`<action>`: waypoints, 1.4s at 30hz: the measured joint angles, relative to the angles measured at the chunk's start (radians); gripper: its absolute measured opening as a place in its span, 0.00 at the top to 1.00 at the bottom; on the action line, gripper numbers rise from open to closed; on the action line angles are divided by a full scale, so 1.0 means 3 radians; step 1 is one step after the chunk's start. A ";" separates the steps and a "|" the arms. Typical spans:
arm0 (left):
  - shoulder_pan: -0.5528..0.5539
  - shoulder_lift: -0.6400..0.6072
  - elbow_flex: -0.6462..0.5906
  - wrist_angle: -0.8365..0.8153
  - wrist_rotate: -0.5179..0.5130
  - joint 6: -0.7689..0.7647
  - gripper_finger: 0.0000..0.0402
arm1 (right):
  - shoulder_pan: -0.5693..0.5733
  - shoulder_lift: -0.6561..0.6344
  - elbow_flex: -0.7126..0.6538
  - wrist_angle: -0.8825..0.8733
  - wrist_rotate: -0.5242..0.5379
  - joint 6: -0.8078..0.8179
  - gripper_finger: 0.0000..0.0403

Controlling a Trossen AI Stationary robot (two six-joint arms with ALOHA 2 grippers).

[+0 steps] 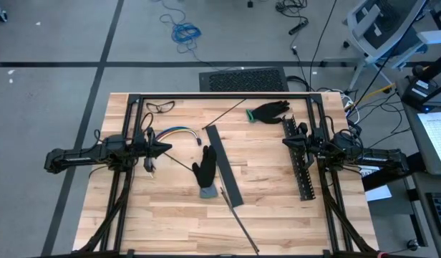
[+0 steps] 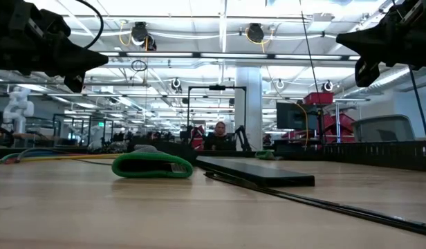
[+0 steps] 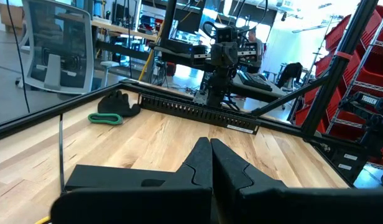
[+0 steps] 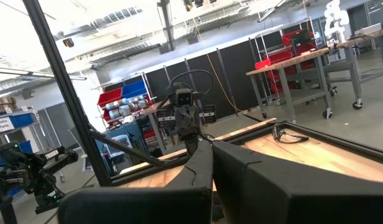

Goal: Ziptie cables

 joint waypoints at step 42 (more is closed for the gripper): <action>0.0000 0.0000 0.0000 -0.0001 0.0000 0.0000 1.00 | 0.0000 -0.0001 0.0000 0.0057 0.0002 -0.0054 1.00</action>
